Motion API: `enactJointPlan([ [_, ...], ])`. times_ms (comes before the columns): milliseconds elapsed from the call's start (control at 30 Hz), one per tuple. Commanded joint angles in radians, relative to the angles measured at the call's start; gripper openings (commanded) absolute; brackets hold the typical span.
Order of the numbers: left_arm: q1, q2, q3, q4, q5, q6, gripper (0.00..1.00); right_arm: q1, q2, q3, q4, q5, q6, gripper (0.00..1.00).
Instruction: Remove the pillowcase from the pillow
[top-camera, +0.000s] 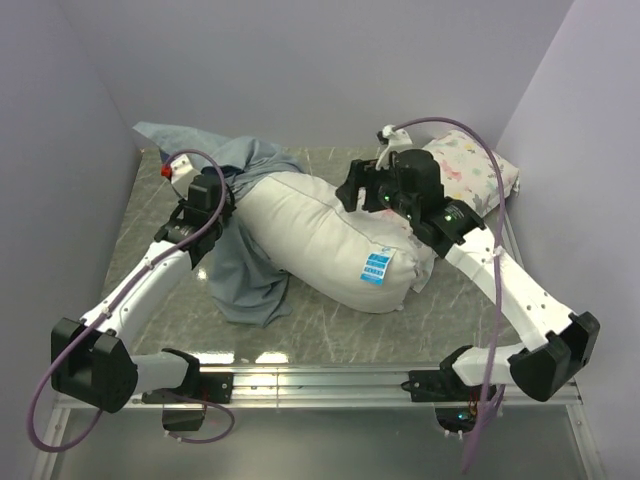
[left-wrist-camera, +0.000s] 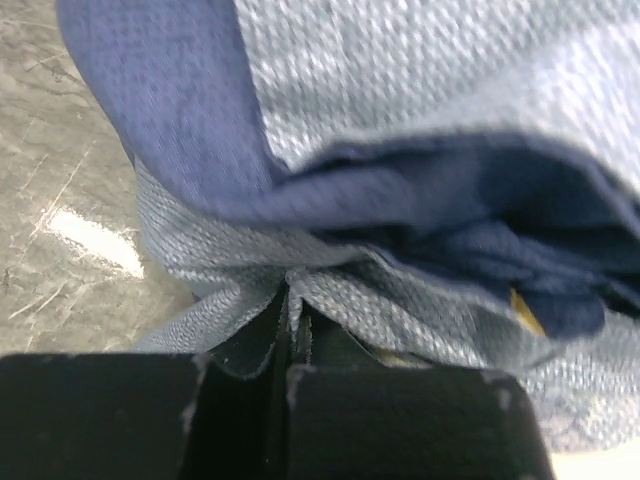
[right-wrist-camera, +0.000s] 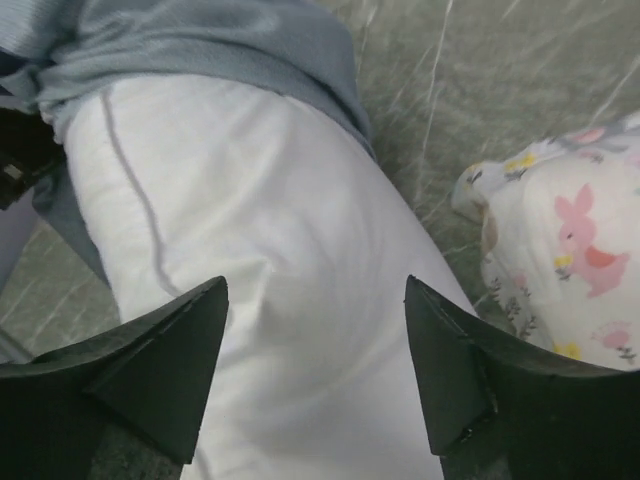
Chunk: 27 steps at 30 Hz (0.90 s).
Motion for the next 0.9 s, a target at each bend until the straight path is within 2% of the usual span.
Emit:
enactJointPlan([
  [0,-0.059,0.01,0.002,-0.022,-0.02,0.007,0.01,0.147,-0.057,0.117,-0.03,0.178,-0.132,0.82],
  [33,-0.065,0.007,0.002,-0.022,-0.02,0.006,0.0,0.187,-0.054,0.146,-0.042,0.25,-0.183,0.83],
  [67,-0.072,0.009,0.002,-0.022,-0.023,0.007,0.0,0.278,-0.045,0.154,-0.044,0.287,-0.202,0.84],
  [167,-0.088,0.004,0.004,-0.023,-0.02,0.012,0.0,0.391,-0.004,0.174,-0.056,0.44,-0.275,0.86],
  [267,-0.097,-0.002,0.013,-0.028,-0.02,0.018,0.01,0.5,0.062,0.153,-0.041,0.525,-0.315,0.88],
  [433,-0.102,-0.017,0.025,-0.038,-0.023,0.027,0.01,0.586,0.2,0.084,0.031,0.681,-0.427,0.93],
  [700,-0.102,-0.057,0.039,-0.057,-0.035,0.05,0.0,0.58,0.438,0.043,0.085,0.757,-0.424,0.94],
  [733,-0.102,-0.068,0.042,-0.063,-0.039,0.052,0.0,0.575,0.46,0.074,0.056,0.798,-0.41,0.91],
  [800,-0.102,-0.08,0.059,-0.074,-0.042,0.058,0.01,0.56,0.503,0.117,0.009,0.818,-0.395,0.69],
  [833,-0.102,-0.095,0.074,-0.077,-0.057,0.067,0.0,0.56,0.495,0.148,-0.025,0.824,-0.384,0.48],
  [867,-0.102,-0.102,0.084,-0.081,-0.068,0.073,0.0,0.561,0.479,0.154,-0.03,0.821,-0.38,0.06],
])
